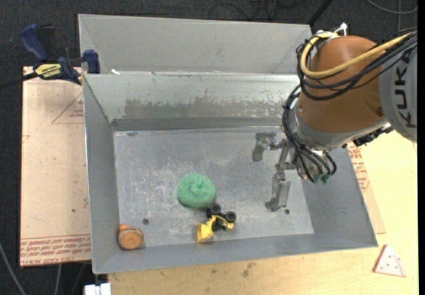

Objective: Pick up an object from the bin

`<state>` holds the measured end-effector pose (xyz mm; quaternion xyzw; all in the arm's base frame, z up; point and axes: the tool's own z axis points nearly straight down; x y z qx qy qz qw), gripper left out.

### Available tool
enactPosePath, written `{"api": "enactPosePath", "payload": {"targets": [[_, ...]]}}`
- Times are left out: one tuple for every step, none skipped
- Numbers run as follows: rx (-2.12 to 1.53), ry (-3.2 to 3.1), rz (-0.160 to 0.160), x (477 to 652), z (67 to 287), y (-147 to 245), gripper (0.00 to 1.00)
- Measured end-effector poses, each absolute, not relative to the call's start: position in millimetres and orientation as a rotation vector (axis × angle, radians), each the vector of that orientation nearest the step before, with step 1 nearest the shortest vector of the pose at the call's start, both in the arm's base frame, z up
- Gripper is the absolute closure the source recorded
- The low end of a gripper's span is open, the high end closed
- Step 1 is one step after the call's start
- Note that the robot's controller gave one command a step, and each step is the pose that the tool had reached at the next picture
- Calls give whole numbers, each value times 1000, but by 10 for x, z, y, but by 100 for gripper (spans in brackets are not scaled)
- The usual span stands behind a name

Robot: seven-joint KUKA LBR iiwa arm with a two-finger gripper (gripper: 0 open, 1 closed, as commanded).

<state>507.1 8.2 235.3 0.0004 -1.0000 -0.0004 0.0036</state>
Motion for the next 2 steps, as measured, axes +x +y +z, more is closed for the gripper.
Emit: {"api": "enactPosePath", "payload": {"targets": [[1,-3142,-1,5085,2395,82,0],[57,-3147,-2,4996,1644,408,0]]}}
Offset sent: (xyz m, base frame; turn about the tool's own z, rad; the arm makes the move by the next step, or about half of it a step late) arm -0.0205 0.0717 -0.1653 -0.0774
